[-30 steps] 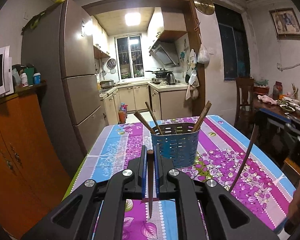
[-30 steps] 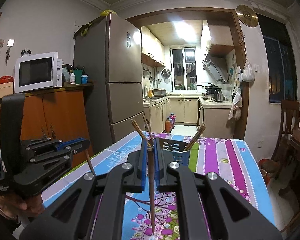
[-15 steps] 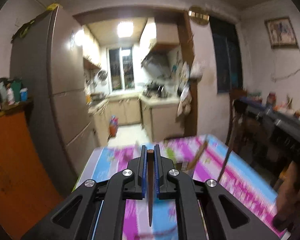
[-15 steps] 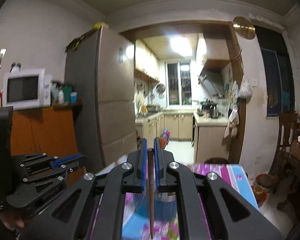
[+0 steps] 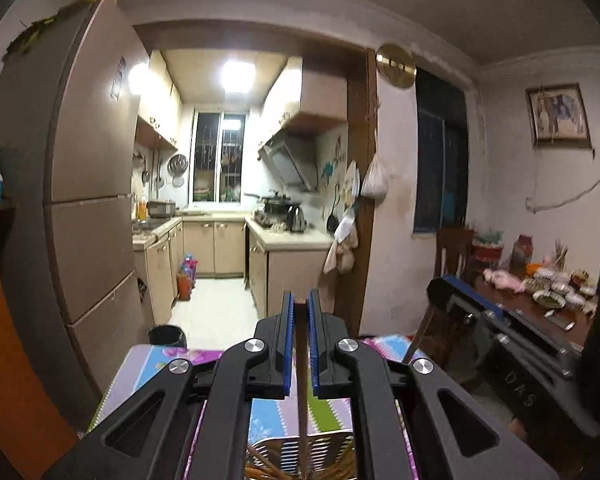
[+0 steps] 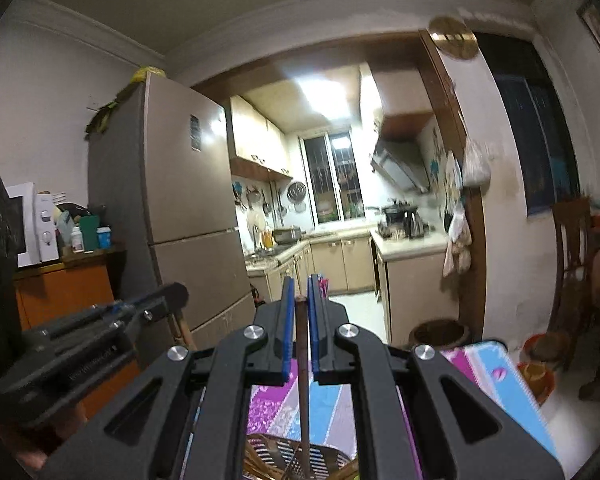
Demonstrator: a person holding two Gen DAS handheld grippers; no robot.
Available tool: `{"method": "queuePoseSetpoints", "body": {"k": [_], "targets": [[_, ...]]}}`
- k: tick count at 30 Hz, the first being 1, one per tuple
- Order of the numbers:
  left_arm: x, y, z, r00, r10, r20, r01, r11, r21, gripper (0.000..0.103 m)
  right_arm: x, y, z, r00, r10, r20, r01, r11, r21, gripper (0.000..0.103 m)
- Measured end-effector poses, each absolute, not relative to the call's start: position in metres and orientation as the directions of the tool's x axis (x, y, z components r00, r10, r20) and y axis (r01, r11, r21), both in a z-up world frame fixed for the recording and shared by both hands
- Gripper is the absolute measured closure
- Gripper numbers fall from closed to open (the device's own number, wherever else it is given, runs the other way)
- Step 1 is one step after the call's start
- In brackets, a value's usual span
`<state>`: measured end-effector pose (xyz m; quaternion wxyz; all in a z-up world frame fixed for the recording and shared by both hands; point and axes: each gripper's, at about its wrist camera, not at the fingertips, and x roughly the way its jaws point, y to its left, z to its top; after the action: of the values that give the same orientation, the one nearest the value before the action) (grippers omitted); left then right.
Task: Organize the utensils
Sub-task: 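Lower both chopsticks into the blue holder and open both tools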
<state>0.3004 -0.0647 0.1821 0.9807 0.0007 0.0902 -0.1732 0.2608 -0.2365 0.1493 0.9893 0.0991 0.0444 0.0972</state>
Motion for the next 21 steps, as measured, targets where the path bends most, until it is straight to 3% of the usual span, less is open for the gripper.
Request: {"method": "queuePoseSetpoints", "body": {"k": [8, 10, 11, 12, 13, 15, 20, 21], "targets": [[0.334, -0.065, 0.114, 0.912, -0.318, -0.257, 0.324, 0.946, -0.021, 0.095, 0.285, -0.234, 0.087, 0.961, 0.203, -0.187, -0.157, 0.958, 0.238, 0.096], [0.335, -0.062, 0.107, 0.909, -0.320, -0.269, 0.323, 0.946, -0.033, 0.094, 0.284, -0.233, 0.082, 0.959, 0.201, -0.201, -0.153, 0.960, 0.234, 0.084], [0.335, -0.061, 0.106, 0.911, -0.313, -0.269, 0.317, 0.948, -0.031, 0.089, 0.281, -0.234, 0.081, 0.962, 0.188, -0.199, -0.142, 0.964, 0.225, 0.059], [0.331, -0.057, 0.107, 0.918, -0.300, -0.261, 0.303, 0.953, -0.027, 0.076, 0.275, -0.236, 0.083, 0.968, 0.168, -0.185, -0.127, 0.968, 0.216, 0.039], [0.324, -0.054, 0.113, 0.928, -0.284, -0.242, 0.286, 0.958, -0.029, 0.067, 0.264, -0.241, 0.088, 0.975, 0.155, -0.157, -0.120, 0.970, 0.211, 0.037], [0.309, -0.042, 0.126, 0.944, -0.272, -0.187, 0.269, 0.962, -0.042, 0.029, 0.244, -0.248, 0.097, 0.984, 0.133, -0.115, -0.111, 0.977, 0.180, 0.030], [0.250, -0.018, 0.166, 0.978, -0.204, -0.052, 0.204, 0.979, -0.006, 0.018, 0.175, -0.279, 0.119, 1.000, 0.002, -0.004, -0.001, 0.992, 0.130, 0.005], [0.232, -0.012, 0.173, 0.983, -0.185, -0.021, 0.185, 0.983, 0.003, 0.009, 0.158, -0.285, 0.124, 0.999, -0.033, 0.011, 0.031, 0.992, 0.124, 0.005]]}}
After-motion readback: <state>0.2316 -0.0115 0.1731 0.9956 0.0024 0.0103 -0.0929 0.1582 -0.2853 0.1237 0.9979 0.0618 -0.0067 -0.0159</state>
